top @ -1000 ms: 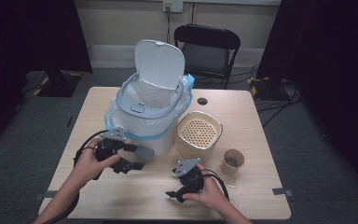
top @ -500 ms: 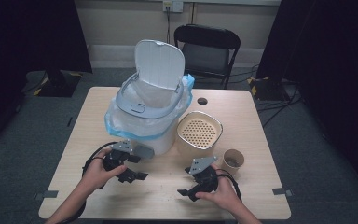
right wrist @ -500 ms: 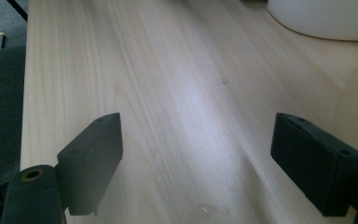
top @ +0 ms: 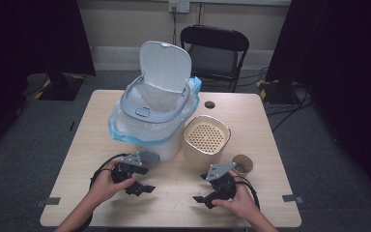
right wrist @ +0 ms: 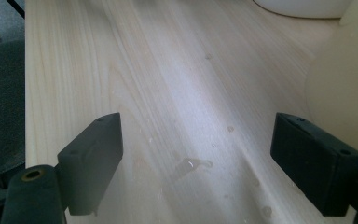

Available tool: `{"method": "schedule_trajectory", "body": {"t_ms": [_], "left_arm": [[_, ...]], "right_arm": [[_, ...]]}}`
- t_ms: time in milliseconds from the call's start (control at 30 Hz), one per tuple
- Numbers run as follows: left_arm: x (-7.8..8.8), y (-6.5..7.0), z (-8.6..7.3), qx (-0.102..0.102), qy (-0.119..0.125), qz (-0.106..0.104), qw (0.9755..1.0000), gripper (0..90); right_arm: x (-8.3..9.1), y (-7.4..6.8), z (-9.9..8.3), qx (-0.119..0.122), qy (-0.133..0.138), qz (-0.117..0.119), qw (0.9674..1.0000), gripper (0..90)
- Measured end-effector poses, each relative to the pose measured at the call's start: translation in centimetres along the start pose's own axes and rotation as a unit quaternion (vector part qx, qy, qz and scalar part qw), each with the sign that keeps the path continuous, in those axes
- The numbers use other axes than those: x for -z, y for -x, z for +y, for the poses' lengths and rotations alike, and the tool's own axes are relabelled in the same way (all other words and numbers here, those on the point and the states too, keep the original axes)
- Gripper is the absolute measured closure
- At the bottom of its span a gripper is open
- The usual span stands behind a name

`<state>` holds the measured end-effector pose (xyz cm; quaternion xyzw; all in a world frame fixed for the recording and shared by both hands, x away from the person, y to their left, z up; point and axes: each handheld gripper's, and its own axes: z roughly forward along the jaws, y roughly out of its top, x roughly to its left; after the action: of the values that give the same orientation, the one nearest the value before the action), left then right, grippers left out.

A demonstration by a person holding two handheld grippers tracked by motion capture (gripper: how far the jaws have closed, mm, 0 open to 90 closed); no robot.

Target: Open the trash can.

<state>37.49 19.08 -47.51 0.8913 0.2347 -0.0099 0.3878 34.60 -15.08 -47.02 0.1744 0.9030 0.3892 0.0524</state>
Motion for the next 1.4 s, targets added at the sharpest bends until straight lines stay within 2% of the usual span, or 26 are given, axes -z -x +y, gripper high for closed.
{"method": "schedule_trajectory", "body": {"t_ms": [233,300,367,500,567,633,733,767,833,900,1100,1167,1267,1400], "left_arm": [[-0.7,0.5,-0.4,-0.022,-0.004,0.004,0.9997,20.0],[-0.8,0.5,-0.4,-0.035,-0.011,0.005,0.9993,20.1],[-1.1,0.6,-0.6,-0.028,-0.007,0.005,0.9996,20.1],[-1.5,0.7,-0.7,-0.056,-0.023,0.009,0.9982,19.7],[-1.6,0.9,-0.8,-0.058,-0.018,0.013,0.9981,20.1],[-1.4,0.7,-0.8,-0.083,-0.03,0.012,0.996,19.8],[-1.5,0.7,-1.1,-0.089,-0.02,0.009,0.9958,18.9],[-1.4,0.7,-1.1,-0.1,-0.03,0.013,0.9944,18.3],[-1.5,0.8,-1.3,-0.103,-0.017,0.007,0.9945,17.1],[-1.5,0.8,-1.5,-0.126,-0.018,0.005,0.9919,15.8],[-1.5,0.7,-2.0,-0.126,-0.001,0.004,0.992,14.8],[-1.3,0.6,-2.1,-0.131,-0.006,0.003,0.9914,13.9],[-1.5,0.6,-2.4,-0.13,0.015,-0.006,0.9914,13.0],[-1.5,0.5,-2.5,-0.135,0.013,-0.01,0.9907,10.5]], "right_arm": [[0.8,0.1,-0.9,-0.007,-0.004,-0.006,0.9999,16.4],[1.1,0.1,-1.2,-0.01,-0.003,-0.006,0.9999,16.6],[1.4,0.2,-1.5,-0.014,-0.004,-0.009,0.9999,16.8],[2.1,0.3,-2.1,-0.017,-0.008,-0.016,0.9997,16.8],[2.5,0.4,-2.2,-0.019,-0.006,-0.019,0.9996,17.0],[2.8,0.4,-2.4,-0.022,-0.002,-0.021,0.9995,17.0],[3.2,0.4,-2.5,-0.024,-0.002,-0.024,0.9994,17.0],[3.3,0.4,-2.6,-0.026,-0.003,-0.025,0.9993,17.0],[3.6,0.3,-2.7,-0.027,-0.003,-0.026,0.9993,17.2],[3.9,0.3,-3.0,-0.027,-0.003,-0.027,0.9993,17.9],[4.6,0.2,-3.8,-0.033,-0.004,-0.035,0.9988,18.9],[4.8,0.2,-3.9,-0.035,-0.006,-0.036,0.9987,18.8],[5.2,0.2,-4.1,-0.039,-0.008,-0.038,0.9985,18.3],[5.5,0.2,-4.4,-0.041,-0.007,-0.039,0.9984,18.1]]}}
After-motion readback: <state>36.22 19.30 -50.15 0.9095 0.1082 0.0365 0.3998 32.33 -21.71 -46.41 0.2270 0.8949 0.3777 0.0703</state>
